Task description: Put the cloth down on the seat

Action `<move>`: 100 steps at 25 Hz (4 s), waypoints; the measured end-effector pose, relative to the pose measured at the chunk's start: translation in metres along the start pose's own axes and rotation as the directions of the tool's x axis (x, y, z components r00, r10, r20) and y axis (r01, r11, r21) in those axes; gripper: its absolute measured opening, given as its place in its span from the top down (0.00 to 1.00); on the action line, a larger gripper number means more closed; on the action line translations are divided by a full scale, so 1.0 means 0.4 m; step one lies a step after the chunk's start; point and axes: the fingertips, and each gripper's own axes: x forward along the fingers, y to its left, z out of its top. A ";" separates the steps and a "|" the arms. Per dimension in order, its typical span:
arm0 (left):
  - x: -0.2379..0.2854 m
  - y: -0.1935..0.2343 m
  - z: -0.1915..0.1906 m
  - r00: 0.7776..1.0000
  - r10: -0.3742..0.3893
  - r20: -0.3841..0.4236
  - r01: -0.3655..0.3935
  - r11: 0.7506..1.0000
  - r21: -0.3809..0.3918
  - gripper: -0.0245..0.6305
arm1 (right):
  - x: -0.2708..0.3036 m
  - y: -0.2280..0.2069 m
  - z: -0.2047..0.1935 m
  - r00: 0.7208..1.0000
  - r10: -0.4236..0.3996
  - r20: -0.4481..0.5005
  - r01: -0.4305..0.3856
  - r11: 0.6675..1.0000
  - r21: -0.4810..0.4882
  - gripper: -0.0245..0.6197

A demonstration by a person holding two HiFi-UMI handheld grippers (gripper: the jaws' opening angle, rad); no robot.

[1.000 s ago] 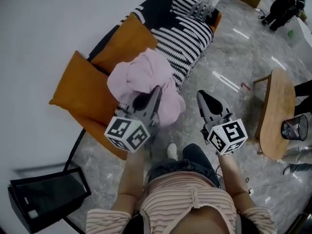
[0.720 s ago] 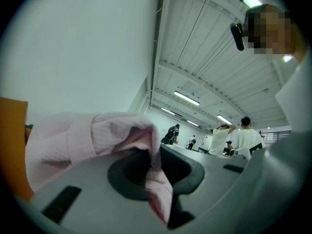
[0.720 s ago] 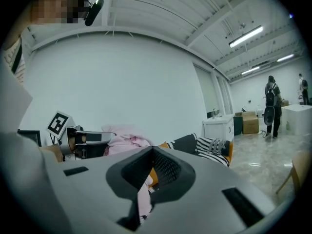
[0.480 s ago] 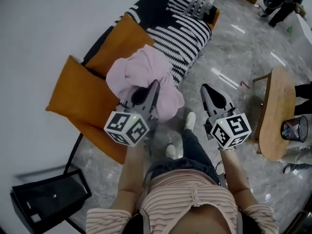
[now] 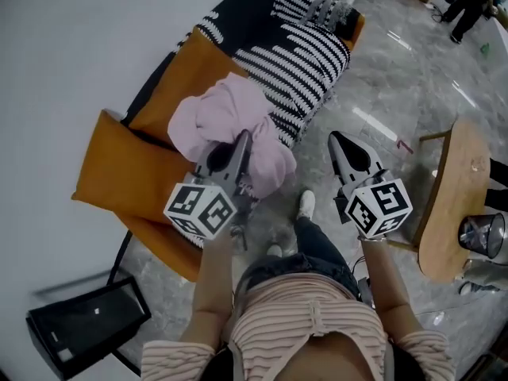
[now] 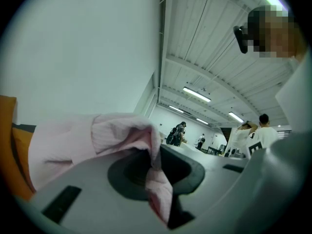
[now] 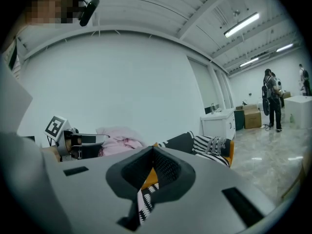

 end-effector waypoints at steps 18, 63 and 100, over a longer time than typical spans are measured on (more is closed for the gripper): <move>0.405 0.059 0.065 0.991 0.131 -0.001 -0.131 0.991 0.029 0.86 | 0.181 -0.405 0.093 1.000 0.022 -0.012 -0.021 0.999 0.028 0.95; 1.256 0.644 -0.305 0.928 0.086 -0.363 -0.125 0.989 -0.084 0.86 | 1.008 -0.829 -0.277 0.937 0.018 -0.349 0.028 0.992 0.126 0.95; 1.411 0.848 -0.692 0.815 0.088 -0.573 -0.200 0.971 -0.134 0.86 | 1.223 -0.898 -0.621 0.853 0.024 -0.521 0.051 0.990 0.129 0.95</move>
